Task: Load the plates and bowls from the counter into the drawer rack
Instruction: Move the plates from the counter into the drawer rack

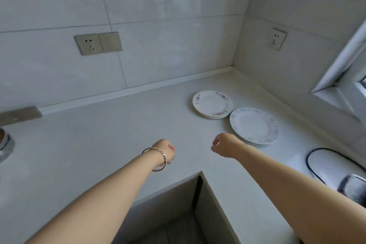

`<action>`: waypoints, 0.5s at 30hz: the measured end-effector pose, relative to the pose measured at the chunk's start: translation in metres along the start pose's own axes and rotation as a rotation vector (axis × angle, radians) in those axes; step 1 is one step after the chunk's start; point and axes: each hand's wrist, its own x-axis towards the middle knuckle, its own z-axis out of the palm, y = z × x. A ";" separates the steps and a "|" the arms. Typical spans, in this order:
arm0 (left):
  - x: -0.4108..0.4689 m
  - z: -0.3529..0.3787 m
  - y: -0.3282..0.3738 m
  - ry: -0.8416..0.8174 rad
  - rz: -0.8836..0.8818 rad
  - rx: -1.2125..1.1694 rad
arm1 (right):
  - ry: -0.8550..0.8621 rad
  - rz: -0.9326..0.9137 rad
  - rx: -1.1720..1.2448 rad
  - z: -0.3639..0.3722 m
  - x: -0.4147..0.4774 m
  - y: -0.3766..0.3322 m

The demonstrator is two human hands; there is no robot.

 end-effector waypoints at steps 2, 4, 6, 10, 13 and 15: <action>0.022 0.003 0.023 0.004 0.006 -0.044 | 0.003 0.035 0.019 -0.010 0.023 0.012; 0.049 0.006 0.040 -0.008 0.009 -0.071 | 0.001 0.065 0.026 -0.016 0.052 0.022; 0.084 0.007 0.056 -0.031 0.015 -0.086 | 0.003 0.088 0.080 -0.021 0.084 0.030; 0.171 0.008 0.084 -0.053 -0.011 -0.160 | 0.053 0.146 0.194 -0.032 0.153 0.043; 0.239 0.007 0.103 -0.079 -0.068 -0.179 | 0.087 0.210 0.287 -0.045 0.213 0.050; 0.277 0.008 0.115 -0.126 -0.118 -0.185 | 0.103 0.257 0.320 -0.052 0.248 0.057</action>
